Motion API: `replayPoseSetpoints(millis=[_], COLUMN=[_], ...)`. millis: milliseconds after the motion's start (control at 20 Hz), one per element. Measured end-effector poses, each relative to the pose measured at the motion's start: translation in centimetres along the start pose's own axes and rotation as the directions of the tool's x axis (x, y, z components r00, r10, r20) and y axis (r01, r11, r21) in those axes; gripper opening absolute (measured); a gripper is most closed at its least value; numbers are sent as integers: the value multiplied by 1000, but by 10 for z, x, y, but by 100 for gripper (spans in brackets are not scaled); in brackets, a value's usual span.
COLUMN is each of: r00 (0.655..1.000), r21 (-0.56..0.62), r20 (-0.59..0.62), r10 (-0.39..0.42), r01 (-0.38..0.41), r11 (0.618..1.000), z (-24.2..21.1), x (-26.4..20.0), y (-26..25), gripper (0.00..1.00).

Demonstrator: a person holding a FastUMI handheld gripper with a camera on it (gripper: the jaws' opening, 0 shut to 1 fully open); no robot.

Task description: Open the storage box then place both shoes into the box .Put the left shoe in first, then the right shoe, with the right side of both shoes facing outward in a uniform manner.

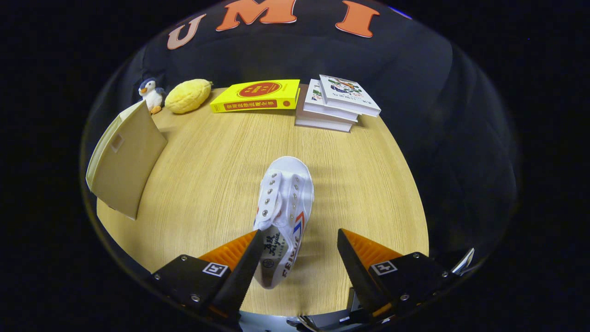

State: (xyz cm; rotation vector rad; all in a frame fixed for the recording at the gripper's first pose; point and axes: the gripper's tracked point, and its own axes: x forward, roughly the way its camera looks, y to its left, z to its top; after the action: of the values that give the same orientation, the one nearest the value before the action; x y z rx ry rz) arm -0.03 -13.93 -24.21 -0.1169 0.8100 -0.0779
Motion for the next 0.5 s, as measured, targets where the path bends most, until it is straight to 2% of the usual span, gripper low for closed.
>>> replayPoseSetpoints(millis=[300,500], r00=[999,999], r21=[-55,-62], r20=[-26,-29], r10=[-31,-39], r01=[29,37], r11=[998,997], z=[-8,-4], x=[20,35], y=[-3,1], gripper=[89,80])
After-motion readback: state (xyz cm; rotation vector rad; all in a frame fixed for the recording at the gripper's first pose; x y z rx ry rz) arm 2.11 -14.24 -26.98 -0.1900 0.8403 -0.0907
